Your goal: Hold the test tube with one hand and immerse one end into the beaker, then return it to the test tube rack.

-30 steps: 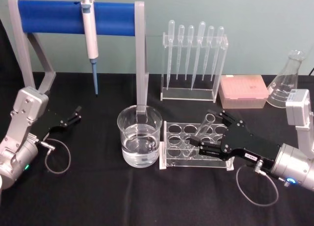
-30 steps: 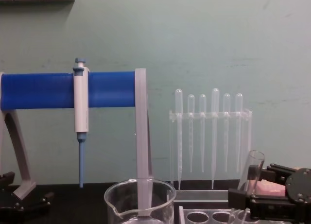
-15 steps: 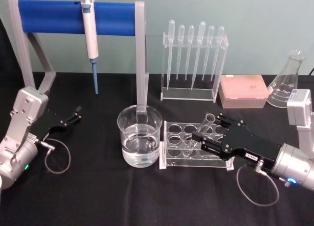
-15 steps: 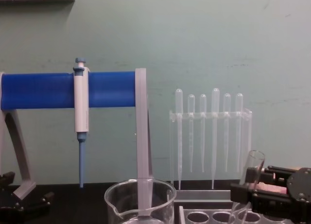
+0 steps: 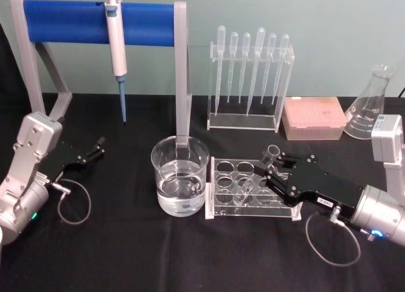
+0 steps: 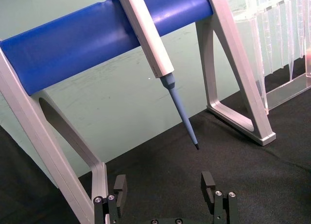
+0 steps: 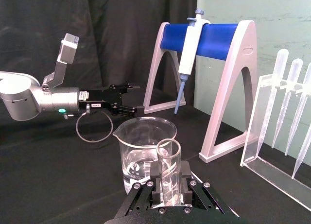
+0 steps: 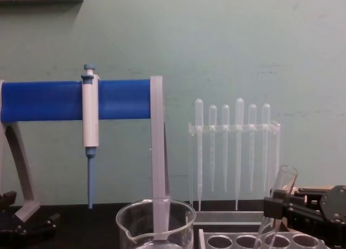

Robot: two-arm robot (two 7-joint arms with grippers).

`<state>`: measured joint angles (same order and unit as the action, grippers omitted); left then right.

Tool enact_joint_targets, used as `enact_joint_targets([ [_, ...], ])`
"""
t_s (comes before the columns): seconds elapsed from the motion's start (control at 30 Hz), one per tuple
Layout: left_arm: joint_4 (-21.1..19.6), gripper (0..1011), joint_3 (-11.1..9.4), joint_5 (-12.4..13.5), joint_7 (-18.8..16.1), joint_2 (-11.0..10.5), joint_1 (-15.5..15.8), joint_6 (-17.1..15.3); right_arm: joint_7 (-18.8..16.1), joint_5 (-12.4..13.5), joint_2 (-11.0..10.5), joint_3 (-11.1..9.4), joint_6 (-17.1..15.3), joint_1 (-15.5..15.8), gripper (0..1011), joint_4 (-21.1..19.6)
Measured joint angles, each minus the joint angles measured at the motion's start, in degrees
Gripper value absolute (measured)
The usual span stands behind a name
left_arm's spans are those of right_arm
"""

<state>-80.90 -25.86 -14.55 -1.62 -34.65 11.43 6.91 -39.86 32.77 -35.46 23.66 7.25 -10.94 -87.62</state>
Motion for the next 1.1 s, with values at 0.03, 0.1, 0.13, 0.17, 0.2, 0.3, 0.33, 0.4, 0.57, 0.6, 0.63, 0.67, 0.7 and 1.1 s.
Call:
enact_joint_targets([
  [0.03, 0.0, 1000, 0.0, 0.0, 0.0, 0.0, 0.0, 0.0, 0.0, 0.0, 0.0, 0.0, 0.0, 0.0, 238, 0.0],
  [0.1, 0.0, 1000, 0.0, 0.0, 0.0, 0.0, 0.0, 0.0, 0.0, 0.0, 0.0, 0.0, 0.0, 0.0, 239, 0.0],
  [0.13, 0.0, 1000, 0.0, 0.0, 0.0, 0.0, 0.0, 0.0, 0.0, 0.0, 0.0, 0.0, 0.0, 0.0, 238, 0.0],
  [0.17, 0.0, 1000, 0.0, 0.0, 0.0, 0.0, 0.0, 0.0, 0.0, 0.0, 0.0, 0.0, 0.0, 0.0, 238, 0.0],
  [0.2, 0.0, 1000, 0.0, 0.0, 0.0, 0.0, 0.0, 0.0, 0.0, 0.0, 0.0, 0.0, 0.0, 0.0, 238, 0.0],
  [0.3, 0.0, 1000, 0.0, 0.0, 0.0, 0.0, 0.0, 0.0, 0.0, 0.0, 0.0, 0.0, 0.0, 0.0, 238, 0.0],
  [0.33, 0.0, 1000, 0.0, 0.0, 0.0, 0.0, 0.0, 0.0, -0.1, -0.1, -0.2, 0.0, 0.0, 0.0, 238, -0.1],
  [0.4, 0.0, 1000, 0.0, 0.0, 0.0, 0.0, 0.0, 0.0, -0.3, -0.2, -0.7, -0.1, -0.3, -0.5, 238, -0.7],
  [0.57, 0.0, 1000, 0.0, 0.0, 0.0, 0.0, 0.0, 0.0, -1.7, 0.5, -2.3, -0.3, -3.0, -3.2, 238, -2.9],
  [0.6, 0.0, 1000, 0.0, 0.0, 0.0, 0.0, 0.0, 0.0, -1.9, 0.5, -2.7, -0.3, -3.6, -3.8, 238, -3.5],
  [0.63, 0.0, 1000, 0.0, 0.0, 0.0, 0.0, 0.0, 0.0, -2.1, 0.7, -3.0, -0.3, -4.1, -4.3, 238, -4.0],
  [0.67, 0.0, 1000, 0.0, 0.0, 0.0, 0.0, 0.0, 0.0, -2.3, 0.8, -3.3, -0.3, -4.6, -4.9, 238, -4.4],
  [0.7, 0.0, 1000, 0.0, 0.0, 0.0, 0.0, 0.0, 0.0, -2.7, 1.1, -4.0, -0.3, -5.9, -6.2, 238, -5.5],
  [1.1, 0.0, 1000, 0.0, 0.0, 0.0, 0.0, 0.0, 0.0, -6.0, 3.6, -6.2, 1.9, -14.6, -15.6, 238, -7.8],
])
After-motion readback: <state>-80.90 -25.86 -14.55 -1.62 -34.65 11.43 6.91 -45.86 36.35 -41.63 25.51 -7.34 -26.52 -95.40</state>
